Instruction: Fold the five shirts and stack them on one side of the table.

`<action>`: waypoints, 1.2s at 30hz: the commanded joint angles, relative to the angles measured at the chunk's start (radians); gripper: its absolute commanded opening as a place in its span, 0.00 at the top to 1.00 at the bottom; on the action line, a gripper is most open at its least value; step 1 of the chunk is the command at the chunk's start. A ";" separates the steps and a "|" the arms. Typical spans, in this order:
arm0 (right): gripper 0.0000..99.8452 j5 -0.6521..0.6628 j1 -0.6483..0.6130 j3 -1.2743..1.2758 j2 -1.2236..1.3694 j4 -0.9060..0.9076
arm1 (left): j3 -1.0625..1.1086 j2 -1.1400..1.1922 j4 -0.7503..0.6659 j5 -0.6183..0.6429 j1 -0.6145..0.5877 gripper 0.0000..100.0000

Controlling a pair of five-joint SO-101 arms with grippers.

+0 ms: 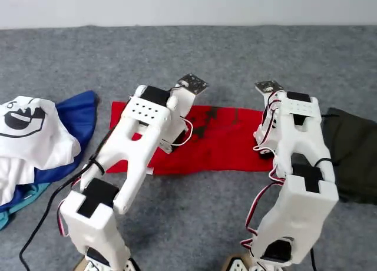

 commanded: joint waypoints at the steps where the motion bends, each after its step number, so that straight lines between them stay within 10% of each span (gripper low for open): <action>1: 0.99 0.008 0.015 -0.078 -0.015 0.054 | -0.031 -0.060 0.014 -0.012 -0.044 0.98; 14: 0.99 0.002 -0.030 -0.543 -0.015 0.443 | -0.059 -0.060 0.003 -0.011 -0.413 0.98; 21: 0.99 0.000 0.007 -0.628 -0.102 0.490 | -0.054 -0.057 -0.051 -0.011 -0.430 0.75; 36: 0.99 0.002 0.134 -0.376 -0.475 0.489 | -0.096 0.189 -0.198 -0.015 -0.516 0.74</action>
